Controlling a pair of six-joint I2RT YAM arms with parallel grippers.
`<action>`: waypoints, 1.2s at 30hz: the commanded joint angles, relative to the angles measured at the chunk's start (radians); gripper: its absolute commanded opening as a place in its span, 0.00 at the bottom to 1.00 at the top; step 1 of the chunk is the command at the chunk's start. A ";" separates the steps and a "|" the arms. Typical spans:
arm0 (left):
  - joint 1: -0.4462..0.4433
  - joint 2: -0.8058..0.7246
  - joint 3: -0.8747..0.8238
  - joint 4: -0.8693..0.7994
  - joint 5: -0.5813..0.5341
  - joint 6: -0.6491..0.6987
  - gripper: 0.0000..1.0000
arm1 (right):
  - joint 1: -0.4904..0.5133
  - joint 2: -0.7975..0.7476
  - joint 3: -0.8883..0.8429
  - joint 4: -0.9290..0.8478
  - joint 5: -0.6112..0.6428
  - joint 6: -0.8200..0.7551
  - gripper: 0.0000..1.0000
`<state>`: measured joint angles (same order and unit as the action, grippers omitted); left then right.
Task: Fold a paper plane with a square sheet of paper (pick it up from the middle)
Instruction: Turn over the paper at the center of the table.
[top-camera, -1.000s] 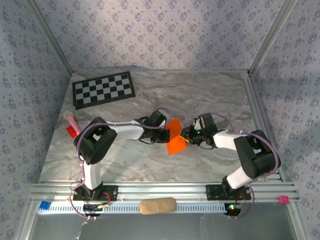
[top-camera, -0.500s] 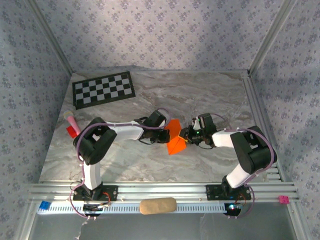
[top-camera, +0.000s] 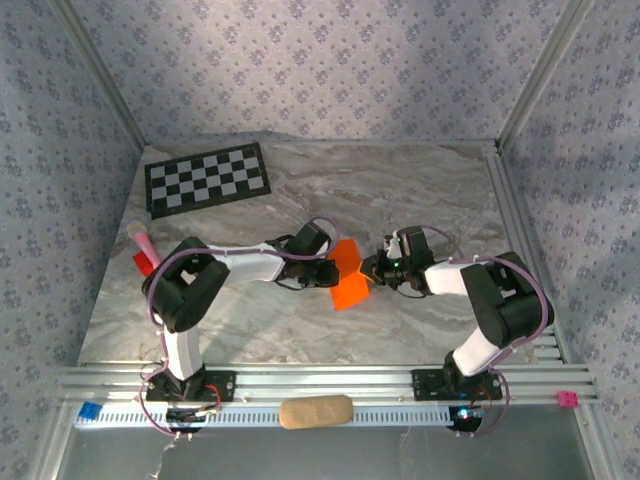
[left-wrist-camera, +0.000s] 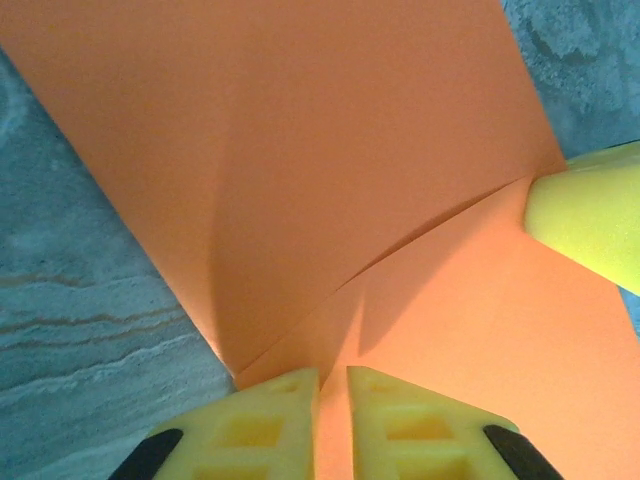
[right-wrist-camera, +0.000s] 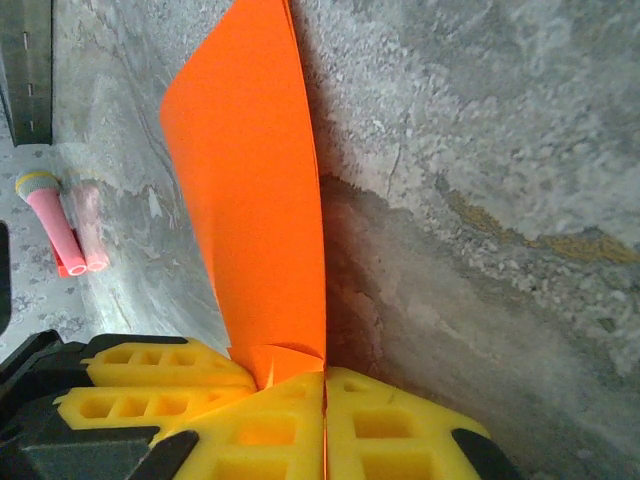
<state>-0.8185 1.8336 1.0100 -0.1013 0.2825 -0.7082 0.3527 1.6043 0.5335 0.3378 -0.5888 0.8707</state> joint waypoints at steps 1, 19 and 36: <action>-0.002 -0.063 -0.019 0.006 -0.024 -0.007 0.18 | -0.010 0.006 -0.003 0.010 -0.018 -0.015 0.06; 0.027 -0.421 -0.176 0.007 -0.319 -0.030 0.21 | 0.025 -0.276 0.197 -0.592 0.329 -0.344 0.02; 0.167 -0.903 -0.447 0.004 -0.477 -0.083 0.66 | 0.350 -0.111 0.625 -1.262 1.292 -0.415 0.01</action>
<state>-0.6735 0.9859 0.5892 -0.1097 -0.1833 -0.8066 0.6521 1.4242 1.1191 -0.7990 0.5144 0.4587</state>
